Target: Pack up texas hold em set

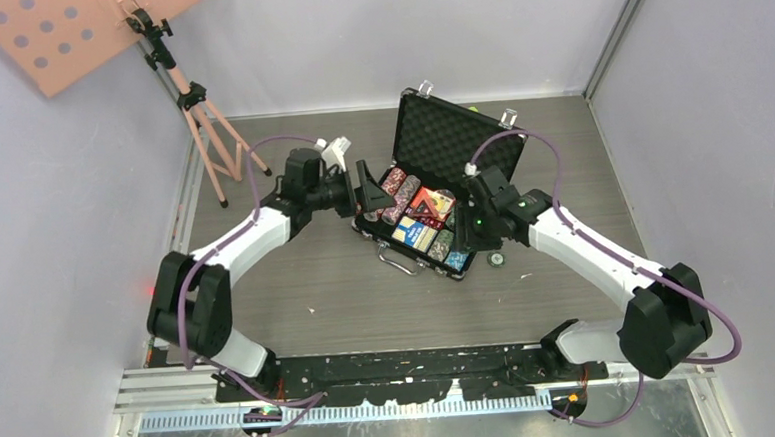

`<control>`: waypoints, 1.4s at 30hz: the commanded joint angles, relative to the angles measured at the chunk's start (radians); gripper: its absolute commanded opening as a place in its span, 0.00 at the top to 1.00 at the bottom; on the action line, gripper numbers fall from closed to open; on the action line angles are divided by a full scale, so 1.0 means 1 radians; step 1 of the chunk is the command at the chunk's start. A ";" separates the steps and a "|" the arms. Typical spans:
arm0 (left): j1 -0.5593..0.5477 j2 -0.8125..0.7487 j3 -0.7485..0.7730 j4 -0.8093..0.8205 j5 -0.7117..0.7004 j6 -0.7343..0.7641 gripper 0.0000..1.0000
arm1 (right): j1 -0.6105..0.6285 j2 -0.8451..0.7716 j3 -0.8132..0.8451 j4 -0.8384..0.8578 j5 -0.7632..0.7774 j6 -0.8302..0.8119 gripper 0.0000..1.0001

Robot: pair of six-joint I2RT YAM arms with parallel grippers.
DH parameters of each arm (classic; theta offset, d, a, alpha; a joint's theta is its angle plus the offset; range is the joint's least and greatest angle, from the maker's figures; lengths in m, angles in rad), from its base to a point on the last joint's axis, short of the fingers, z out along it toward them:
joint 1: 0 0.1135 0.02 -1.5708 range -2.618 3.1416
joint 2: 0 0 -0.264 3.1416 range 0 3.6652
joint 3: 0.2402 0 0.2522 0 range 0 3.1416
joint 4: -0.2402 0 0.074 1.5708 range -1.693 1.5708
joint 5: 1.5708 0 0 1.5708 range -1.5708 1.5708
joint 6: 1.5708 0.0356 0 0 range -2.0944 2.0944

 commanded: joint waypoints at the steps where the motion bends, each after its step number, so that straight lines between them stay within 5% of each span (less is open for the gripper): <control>1: -0.045 0.070 0.100 -0.057 0.169 -0.038 0.15 | 0.067 0.020 0.070 0.092 -0.083 -0.048 0.97; 32: -0.118 0.286 0.287 -0.255 0.391 -0.088 0.43 | 0.200 0.148 0.237 0.180 -0.181 -0.184 0.98; 42: -0.122 0.300 0.290 -0.283 0.428 -0.079 0.77 | 0.214 0.180 0.273 0.166 -0.181 -0.201 0.98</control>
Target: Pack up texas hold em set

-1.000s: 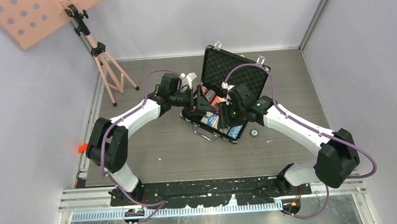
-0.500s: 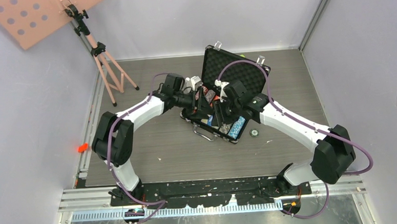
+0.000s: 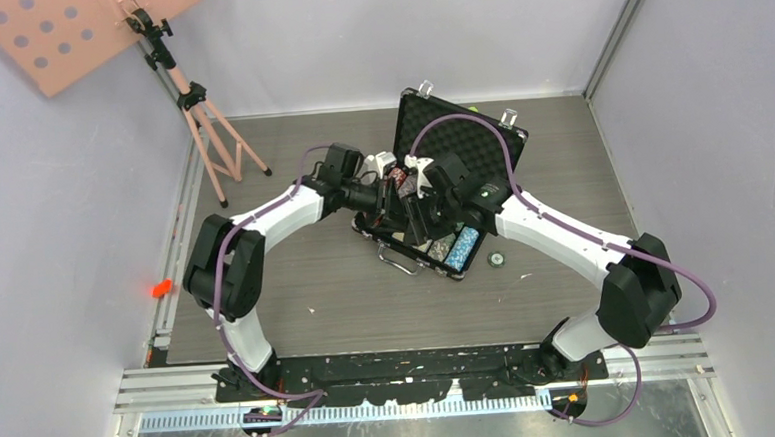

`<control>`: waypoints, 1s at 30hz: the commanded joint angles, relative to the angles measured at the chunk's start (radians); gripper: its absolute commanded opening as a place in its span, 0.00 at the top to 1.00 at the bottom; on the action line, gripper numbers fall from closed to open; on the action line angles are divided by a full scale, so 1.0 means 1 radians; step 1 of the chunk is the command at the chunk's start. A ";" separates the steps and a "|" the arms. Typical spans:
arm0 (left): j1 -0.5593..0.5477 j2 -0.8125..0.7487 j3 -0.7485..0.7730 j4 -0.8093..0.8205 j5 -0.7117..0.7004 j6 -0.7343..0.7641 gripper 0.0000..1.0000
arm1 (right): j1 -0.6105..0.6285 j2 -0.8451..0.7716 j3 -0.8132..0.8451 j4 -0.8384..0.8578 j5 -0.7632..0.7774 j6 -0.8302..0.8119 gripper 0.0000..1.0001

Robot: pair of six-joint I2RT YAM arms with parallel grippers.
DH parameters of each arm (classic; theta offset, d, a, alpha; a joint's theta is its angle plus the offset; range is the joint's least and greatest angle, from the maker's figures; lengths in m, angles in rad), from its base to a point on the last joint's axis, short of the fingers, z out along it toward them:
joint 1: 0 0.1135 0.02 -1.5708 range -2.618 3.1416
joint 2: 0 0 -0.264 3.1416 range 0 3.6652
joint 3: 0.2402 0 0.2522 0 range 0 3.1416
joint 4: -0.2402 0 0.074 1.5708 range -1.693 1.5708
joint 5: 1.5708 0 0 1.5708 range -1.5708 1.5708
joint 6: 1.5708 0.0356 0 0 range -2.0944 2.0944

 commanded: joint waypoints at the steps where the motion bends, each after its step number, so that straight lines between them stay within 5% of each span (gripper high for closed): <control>1: -0.009 0.016 0.037 -0.042 0.058 0.008 0.80 | 0.008 0.005 0.052 0.021 -0.014 -0.022 0.98; 12: -0.012 0.035 0.043 -0.080 0.065 0.025 1.00 | 0.015 0.013 0.040 0.053 -0.032 -0.023 0.99; 23: -0.012 0.046 0.077 -0.151 0.048 0.046 1.00 | 0.014 0.009 0.027 0.064 -0.064 -0.061 0.96; 25: -0.012 0.051 0.084 -0.159 0.045 0.046 1.00 | 0.014 0.011 0.034 0.059 -0.065 -0.075 0.93; 27: -0.010 0.056 0.089 -0.164 0.041 0.046 1.00 | 0.015 0.017 0.045 0.051 -0.052 -0.087 0.78; 29: -0.004 0.057 0.092 -0.164 0.028 0.044 1.00 | 0.015 0.018 0.055 0.045 -0.025 -0.093 0.53; 30: -0.001 0.057 0.092 -0.162 0.021 0.040 1.00 | 0.015 0.016 0.055 0.046 -0.009 -0.094 0.50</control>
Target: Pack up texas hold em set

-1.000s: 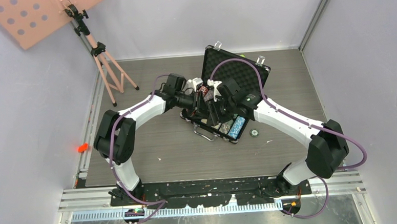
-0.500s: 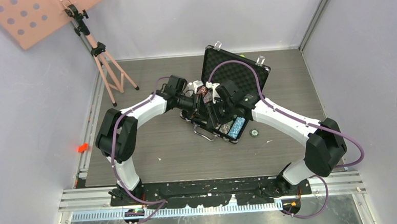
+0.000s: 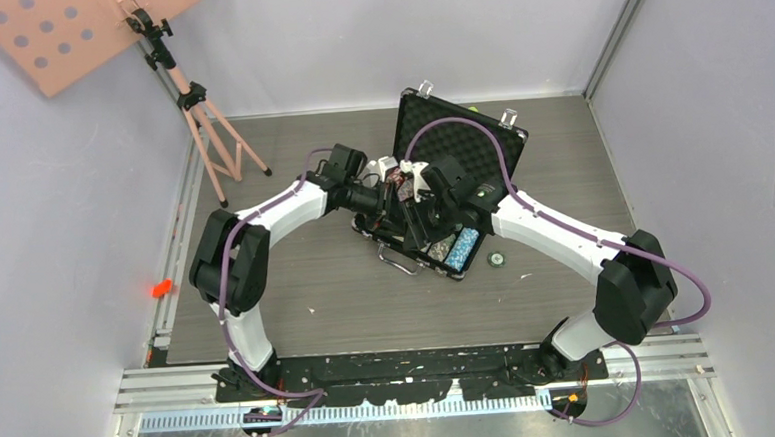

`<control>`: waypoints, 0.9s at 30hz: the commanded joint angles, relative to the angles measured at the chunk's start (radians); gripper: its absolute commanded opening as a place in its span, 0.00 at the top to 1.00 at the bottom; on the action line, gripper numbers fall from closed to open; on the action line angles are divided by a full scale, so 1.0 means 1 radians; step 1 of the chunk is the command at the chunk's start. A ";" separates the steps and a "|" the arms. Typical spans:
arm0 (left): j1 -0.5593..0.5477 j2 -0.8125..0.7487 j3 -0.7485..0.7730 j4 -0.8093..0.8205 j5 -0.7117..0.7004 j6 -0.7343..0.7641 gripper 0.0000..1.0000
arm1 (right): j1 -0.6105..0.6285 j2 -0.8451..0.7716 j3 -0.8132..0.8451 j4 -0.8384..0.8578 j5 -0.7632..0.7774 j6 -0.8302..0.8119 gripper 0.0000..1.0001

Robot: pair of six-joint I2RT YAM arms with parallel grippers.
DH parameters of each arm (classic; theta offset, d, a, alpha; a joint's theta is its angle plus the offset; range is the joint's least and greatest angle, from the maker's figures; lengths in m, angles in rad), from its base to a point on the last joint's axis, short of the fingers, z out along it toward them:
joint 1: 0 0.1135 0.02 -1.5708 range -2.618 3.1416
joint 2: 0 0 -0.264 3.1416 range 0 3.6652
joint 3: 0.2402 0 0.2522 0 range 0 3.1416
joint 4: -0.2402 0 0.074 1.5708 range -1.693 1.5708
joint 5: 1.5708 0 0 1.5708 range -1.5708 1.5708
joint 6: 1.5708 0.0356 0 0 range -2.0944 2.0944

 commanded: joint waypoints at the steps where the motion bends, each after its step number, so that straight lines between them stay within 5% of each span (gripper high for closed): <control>1: 0.005 0.008 0.039 -0.027 -0.013 -0.004 1.00 | 0.006 -0.016 0.053 0.067 0.034 -0.041 0.41; 5: 0.023 -0.001 0.038 -0.014 -0.056 -0.037 1.00 | 0.006 -0.050 0.014 0.107 0.056 -0.040 0.10; 7: 0.029 0.002 0.032 0.015 -0.060 -0.066 1.00 | 0.006 -0.064 0.003 0.121 0.050 -0.043 0.03; 17: 0.038 -0.077 -0.036 0.052 -0.348 -0.135 1.00 | -0.011 -0.201 -0.099 0.178 0.196 0.008 0.00; 27: -0.060 -0.363 -0.174 -0.019 -0.991 -0.214 1.00 | -0.030 -0.484 -0.275 0.242 0.450 0.087 0.00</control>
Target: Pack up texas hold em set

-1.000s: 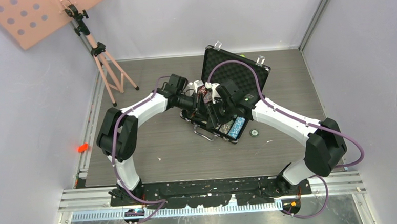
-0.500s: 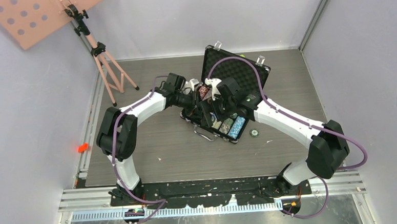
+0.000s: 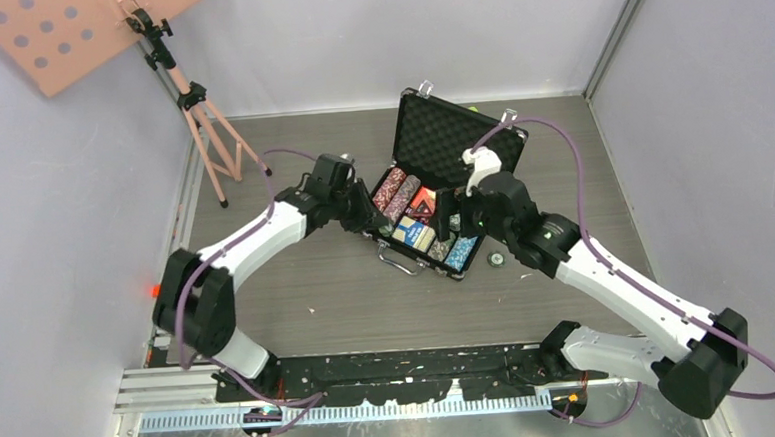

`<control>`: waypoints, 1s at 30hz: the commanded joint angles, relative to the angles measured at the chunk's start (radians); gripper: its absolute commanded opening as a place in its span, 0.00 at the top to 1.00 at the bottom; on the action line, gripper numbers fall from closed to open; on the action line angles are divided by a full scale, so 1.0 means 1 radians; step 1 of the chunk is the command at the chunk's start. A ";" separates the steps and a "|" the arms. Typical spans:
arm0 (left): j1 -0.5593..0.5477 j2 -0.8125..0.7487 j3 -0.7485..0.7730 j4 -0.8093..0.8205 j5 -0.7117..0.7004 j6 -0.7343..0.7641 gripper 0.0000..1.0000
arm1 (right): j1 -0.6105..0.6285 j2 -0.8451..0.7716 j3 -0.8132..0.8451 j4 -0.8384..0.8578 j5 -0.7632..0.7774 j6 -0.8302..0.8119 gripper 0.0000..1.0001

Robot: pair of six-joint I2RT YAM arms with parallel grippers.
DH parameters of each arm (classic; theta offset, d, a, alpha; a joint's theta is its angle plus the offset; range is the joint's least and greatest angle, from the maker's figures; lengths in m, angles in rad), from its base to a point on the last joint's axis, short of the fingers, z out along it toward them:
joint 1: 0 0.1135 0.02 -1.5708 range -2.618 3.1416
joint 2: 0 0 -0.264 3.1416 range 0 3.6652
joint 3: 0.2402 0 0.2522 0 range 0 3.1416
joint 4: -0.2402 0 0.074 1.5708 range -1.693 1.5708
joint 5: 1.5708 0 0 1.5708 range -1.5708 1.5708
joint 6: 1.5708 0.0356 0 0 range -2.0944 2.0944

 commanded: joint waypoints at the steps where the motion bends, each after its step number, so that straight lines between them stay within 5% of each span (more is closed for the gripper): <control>1: -0.062 -0.155 -0.025 -0.004 -0.374 -0.069 1.00 | -0.007 -0.078 -0.052 0.068 0.129 0.048 0.00; 4: -0.131 -0.201 0.015 -0.113 -0.643 -0.139 1.00 | -0.011 -0.124 -0.070 0.068 0.141 0.054 0.00; 6: -0.178 -0.192 0.123 -0.334 -0.836 -0.265 1.00 | -0.011 -0.143 -0.078 0.068 0.146 0.060 0.00; 9: -0.181 -0.153 0.226 -0.537 -0.912 -0.413 1.00 | -0.011 -0.160 -0.085 0.070 0.152 0.066 0.00; 15: -0.181 -0.178 0.187 -0.632 -0.925 -0.679 1.00 | -0.013 -0.180 -0.095 0.071 0.169 0.072 0.00; 23: -0.181 -0.108 0.148 -0.416 -0.848 -0.607 1.00 | -0.017 -0.223 -0.105 0.050 0.229 0.084 0.00; 30: -0.212 -0.057 0.103 -0.352 -0.897 -0.782 1.00 | -0.026 -0.215 -0.072 -0.040 0.308 0.085 0.00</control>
